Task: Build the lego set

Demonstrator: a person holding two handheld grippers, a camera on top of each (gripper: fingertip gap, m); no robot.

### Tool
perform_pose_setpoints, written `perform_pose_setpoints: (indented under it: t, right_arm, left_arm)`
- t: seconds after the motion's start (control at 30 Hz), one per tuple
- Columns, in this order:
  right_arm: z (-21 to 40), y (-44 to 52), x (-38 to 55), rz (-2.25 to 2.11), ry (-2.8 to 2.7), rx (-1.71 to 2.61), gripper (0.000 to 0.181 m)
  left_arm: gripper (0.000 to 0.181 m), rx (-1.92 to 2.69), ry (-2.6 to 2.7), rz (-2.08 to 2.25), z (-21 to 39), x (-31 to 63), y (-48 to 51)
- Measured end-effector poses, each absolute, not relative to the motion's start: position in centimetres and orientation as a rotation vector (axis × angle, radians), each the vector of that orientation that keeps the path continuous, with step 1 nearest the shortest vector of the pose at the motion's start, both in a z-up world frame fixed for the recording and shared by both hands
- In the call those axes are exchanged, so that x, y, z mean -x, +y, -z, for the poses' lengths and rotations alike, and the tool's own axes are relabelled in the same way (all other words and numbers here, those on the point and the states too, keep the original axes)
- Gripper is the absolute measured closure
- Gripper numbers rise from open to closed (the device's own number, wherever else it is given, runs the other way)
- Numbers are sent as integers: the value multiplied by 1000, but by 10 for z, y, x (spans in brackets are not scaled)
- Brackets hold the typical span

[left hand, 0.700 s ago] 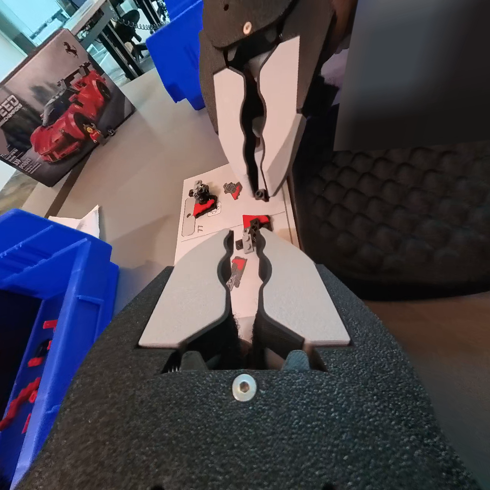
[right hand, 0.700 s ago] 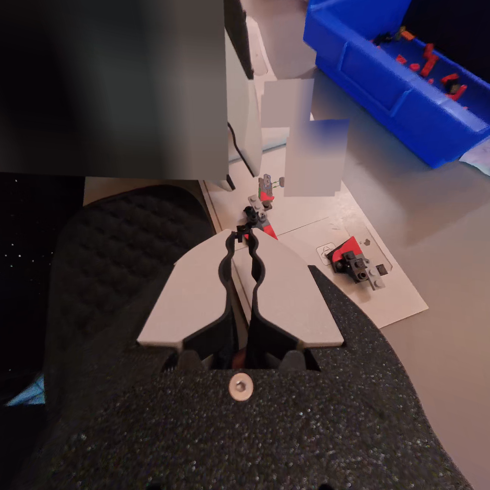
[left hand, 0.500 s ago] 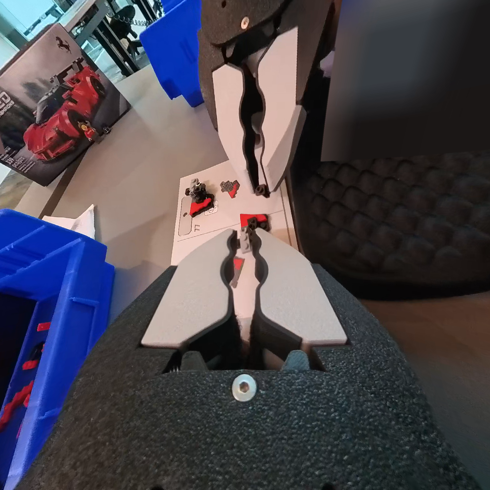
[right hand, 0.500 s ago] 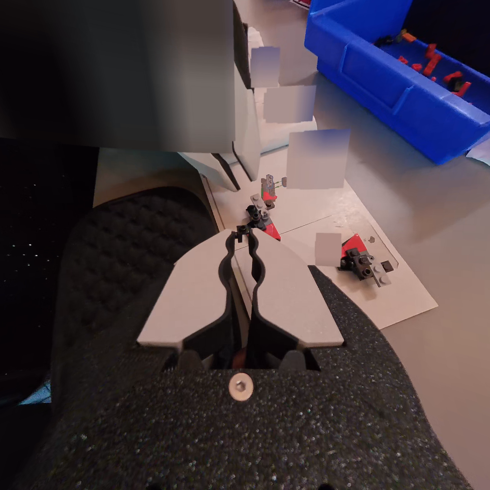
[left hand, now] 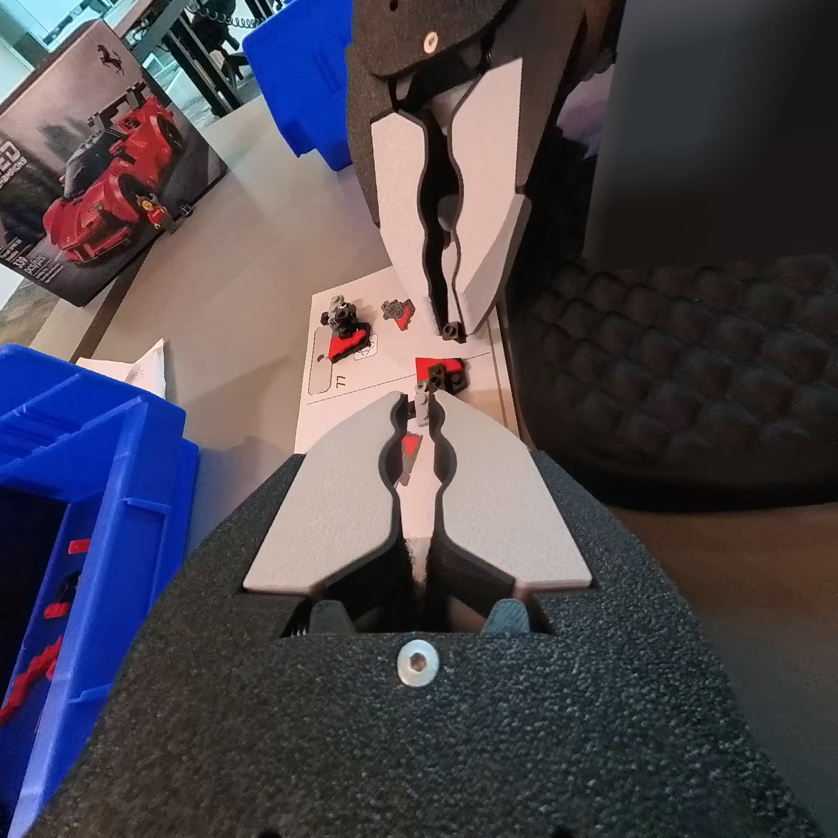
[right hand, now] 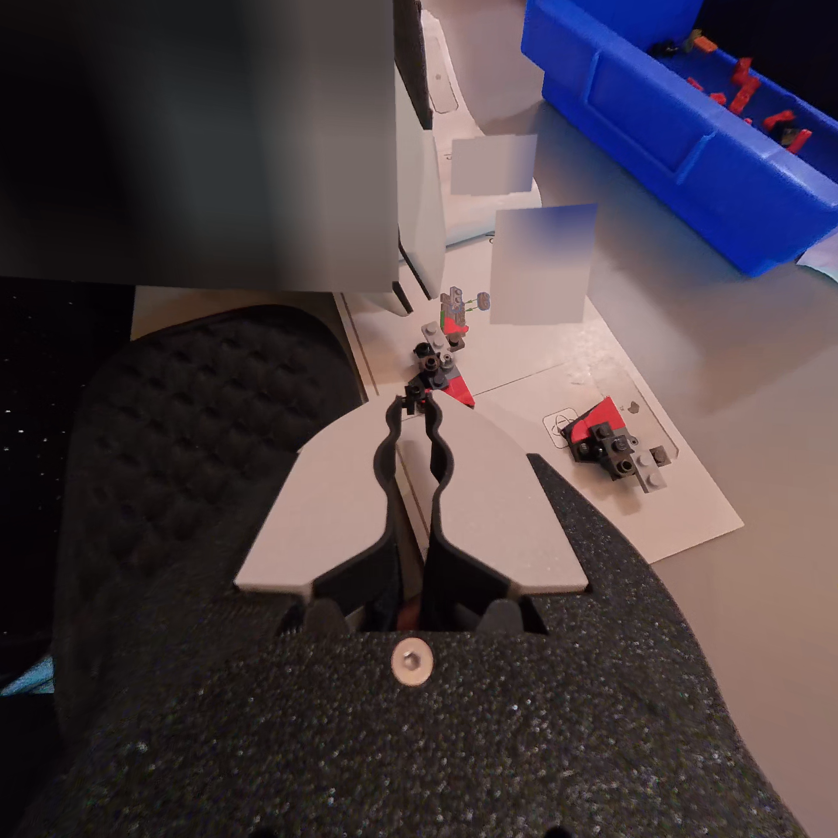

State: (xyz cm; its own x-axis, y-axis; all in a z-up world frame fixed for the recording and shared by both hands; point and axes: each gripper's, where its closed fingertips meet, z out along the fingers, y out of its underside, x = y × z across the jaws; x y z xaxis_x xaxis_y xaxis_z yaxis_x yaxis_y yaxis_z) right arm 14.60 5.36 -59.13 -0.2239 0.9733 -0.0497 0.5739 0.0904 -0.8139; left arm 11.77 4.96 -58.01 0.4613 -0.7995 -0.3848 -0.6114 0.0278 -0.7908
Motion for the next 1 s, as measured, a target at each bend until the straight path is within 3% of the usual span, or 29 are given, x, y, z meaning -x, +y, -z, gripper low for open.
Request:
perform_pose_setpoints:
  t: [1.0]
  right_arm:
    - [598,54,-127,-872,-1922,1390,171]
  left_arm:
    - [174,1762,1248,206,596,-116,55]
